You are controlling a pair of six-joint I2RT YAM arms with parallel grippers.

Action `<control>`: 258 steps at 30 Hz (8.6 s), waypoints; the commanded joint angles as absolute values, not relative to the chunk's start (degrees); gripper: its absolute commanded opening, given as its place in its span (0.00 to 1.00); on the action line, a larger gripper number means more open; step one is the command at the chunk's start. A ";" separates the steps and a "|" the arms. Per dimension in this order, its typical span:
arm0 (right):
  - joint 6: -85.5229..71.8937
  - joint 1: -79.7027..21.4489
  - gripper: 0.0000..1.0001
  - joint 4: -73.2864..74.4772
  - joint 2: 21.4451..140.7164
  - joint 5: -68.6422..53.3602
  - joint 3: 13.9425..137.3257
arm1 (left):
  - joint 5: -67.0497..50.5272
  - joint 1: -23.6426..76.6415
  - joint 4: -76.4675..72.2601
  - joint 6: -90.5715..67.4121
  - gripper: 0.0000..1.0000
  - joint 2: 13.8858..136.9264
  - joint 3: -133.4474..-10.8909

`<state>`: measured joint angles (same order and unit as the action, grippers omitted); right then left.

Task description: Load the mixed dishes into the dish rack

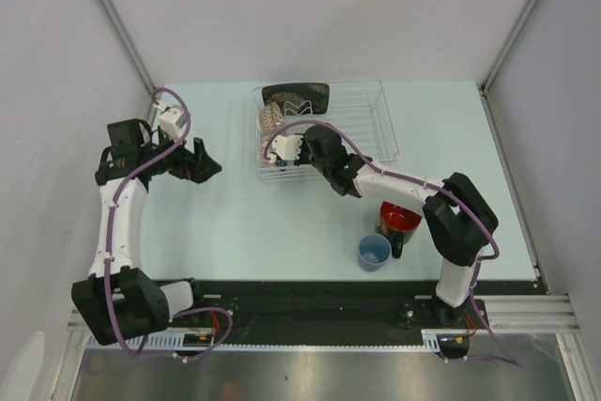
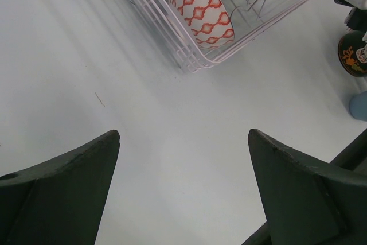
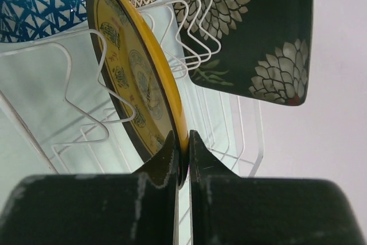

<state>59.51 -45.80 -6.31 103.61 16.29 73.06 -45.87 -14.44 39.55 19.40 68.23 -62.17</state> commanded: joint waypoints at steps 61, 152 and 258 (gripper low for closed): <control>-6.50 -21.53 0.60 27.77 95.63 27.78 72.52 | -48.78 -10.90 34.19 17.40 1.00 66.53 -61.61; -21.18 -37.00 0.00 40.53 51.53 14.25 66.87 | -48.43 -9.14 41.75 14.95 1.00 62.49 -74.34; -64.51 -43.51 0.47 -82.35 88.51 -22.32 62.58 | -58.27 13.71 -2.72 -45.52 0.00 61.35 -70.67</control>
<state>-63.66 -44.49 -74.70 91.39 -20.05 63.11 -56.14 14.59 7.33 -45.08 63.13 -66.76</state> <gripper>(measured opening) 0.442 0.285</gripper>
